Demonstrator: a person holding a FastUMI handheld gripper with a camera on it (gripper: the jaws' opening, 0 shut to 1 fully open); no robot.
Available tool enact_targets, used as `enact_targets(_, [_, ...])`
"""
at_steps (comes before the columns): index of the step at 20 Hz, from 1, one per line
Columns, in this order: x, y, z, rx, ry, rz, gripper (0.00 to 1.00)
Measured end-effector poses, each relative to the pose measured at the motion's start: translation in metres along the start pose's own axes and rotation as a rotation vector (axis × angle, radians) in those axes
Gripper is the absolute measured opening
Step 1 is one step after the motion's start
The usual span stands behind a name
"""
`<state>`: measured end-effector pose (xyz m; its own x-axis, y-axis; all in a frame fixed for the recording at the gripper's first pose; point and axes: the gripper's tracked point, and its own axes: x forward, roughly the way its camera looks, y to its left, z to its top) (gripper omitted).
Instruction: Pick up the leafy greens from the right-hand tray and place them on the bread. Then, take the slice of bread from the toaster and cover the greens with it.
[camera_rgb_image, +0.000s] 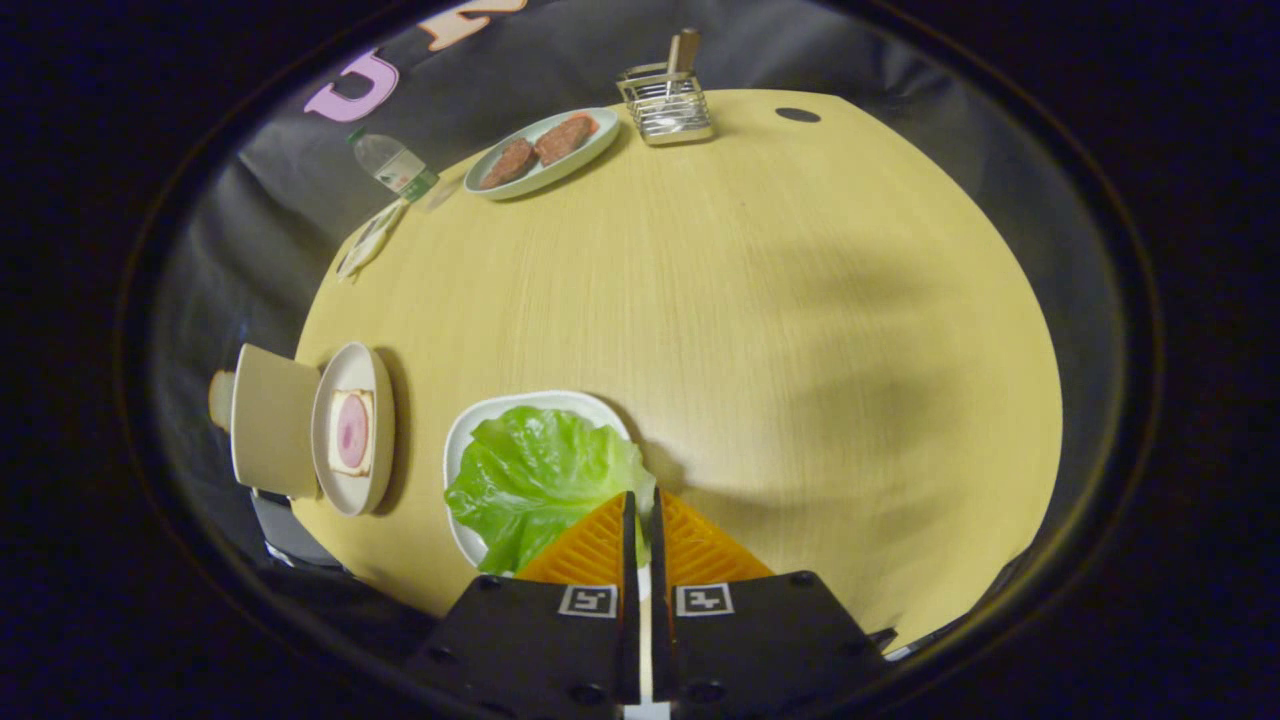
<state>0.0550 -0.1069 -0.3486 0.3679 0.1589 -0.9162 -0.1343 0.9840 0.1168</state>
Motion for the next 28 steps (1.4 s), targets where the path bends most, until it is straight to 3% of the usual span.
enact_targets(4, [-0.010,0.003,-0.001,0.007,-0.019,-0.005,0.04])
enact_targets(10, [-0.046,0.029,0.013,0.079,-0.077,0.070,0.04])
enact_targets(15, [-0.089,0.080,0.032,0.137,-0.144,0.198,0.03])
enact_targets(22, [-0.135,0.196,0.055,0.157,-0.183,0.442,0.03])
enact_targets(25, [-0.137,0.251,0.060,0.162,-0.169,0.556,0.03])
enact_targets(28, [-0.122,0.289,0.056,0.163,-0.128,0.606,0.03])
